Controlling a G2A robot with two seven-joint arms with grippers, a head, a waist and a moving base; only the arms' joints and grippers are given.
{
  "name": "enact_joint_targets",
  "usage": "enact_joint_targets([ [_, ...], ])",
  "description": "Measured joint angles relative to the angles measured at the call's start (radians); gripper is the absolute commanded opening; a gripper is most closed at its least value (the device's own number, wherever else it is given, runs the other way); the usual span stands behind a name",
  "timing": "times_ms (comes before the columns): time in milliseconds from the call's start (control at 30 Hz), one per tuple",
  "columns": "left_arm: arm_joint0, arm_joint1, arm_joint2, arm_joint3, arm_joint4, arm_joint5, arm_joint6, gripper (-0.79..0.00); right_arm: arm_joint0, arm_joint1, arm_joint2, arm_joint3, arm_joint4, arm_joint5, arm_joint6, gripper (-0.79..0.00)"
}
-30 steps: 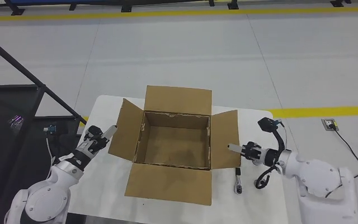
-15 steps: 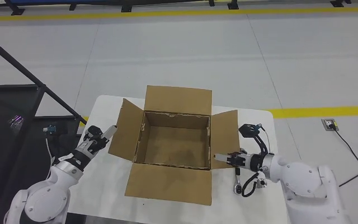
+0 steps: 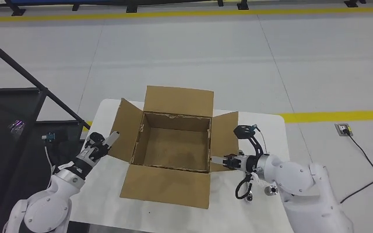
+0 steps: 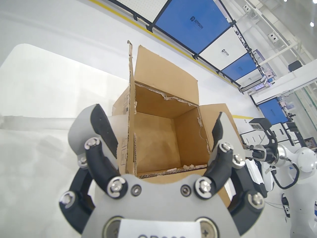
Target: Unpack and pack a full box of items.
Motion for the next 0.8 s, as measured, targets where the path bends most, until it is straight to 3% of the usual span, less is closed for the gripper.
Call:
enact_joint_targets([
  [200, 0.006, 0.001, -0.003, -0.004, -0.005, 0.001, 0.003, 0.000, -0.006, 0.008, 0.010, -0.018, -0.002, 0.013, -0.006, 0.000],
  [400, 0.001, 0.003, 0.002, -0.004, -0.004, 0.001, -0.001, 0.000, -0.098, 0.030, 0.116, -0.127, -0.033, 0.015, -0.008, 0.000],
  [567, -0.013, 0.004, 0.012, 0.003, -0.005, 0.005, -0.005, 0.000, -0.220, 0.052, 0.192, -0.252, -0.142, -0.028, 0.024, 0.000],
  [800, -0.044, 0.006, 0.031, 0.009, 0.005, 0.014, -0.016, 0.000, -0.355, 0.068, 0.175, -0.333, -0.338, -0.080, 0.011, 0.000],
])
